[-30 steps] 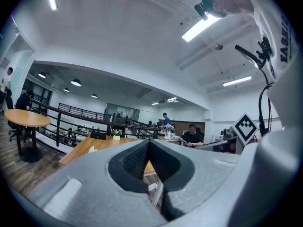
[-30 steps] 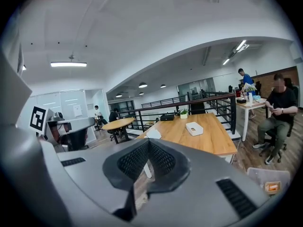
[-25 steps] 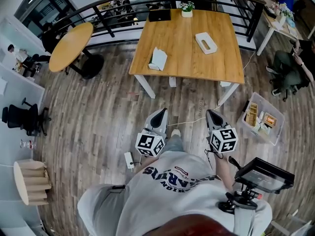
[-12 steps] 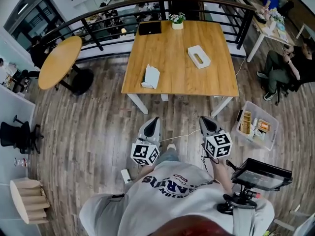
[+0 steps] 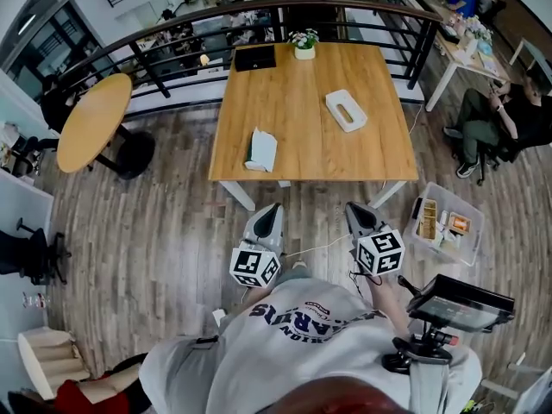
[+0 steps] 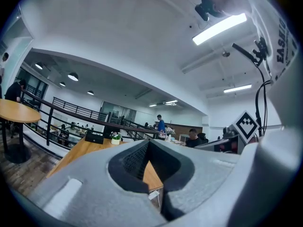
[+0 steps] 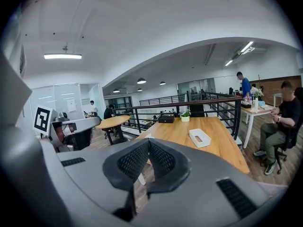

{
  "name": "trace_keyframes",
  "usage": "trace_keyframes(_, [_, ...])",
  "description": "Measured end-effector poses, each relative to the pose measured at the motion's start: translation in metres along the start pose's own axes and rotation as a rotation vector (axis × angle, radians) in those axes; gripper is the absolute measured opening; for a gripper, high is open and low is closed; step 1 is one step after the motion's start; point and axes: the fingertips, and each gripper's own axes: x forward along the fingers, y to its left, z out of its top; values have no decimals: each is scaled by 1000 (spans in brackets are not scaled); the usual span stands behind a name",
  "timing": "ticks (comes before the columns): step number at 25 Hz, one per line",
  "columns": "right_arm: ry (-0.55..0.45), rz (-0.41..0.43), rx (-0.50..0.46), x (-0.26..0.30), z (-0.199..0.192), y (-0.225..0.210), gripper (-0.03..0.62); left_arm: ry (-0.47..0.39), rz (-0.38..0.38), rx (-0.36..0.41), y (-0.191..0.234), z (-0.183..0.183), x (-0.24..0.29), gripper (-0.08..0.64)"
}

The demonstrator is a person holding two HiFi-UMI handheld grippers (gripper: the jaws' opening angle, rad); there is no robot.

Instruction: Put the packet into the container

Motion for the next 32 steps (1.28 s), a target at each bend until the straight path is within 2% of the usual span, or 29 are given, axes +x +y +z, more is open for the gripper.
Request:
trace_keyframes(7, [-13,-17,4,32,34,1,8,-5,-16,-6,34,19,23,2])
trace_keyframes(11, [-10,-34,-1,42,41,8,8,-4,-40,-20,49,21,29,2])
trace_keyframes(18, [36,-78,15,48,29,5,8,41,-74,-43,67,-12,47,2])
trace_keyframes(26, [51,-90,18,52,31,6,8,73,-111,-65,59,-24,47,2])
trace_keyframes(32, [31,-40,11,78,37,6,8,87,-53,-63,78,-35,51,2])
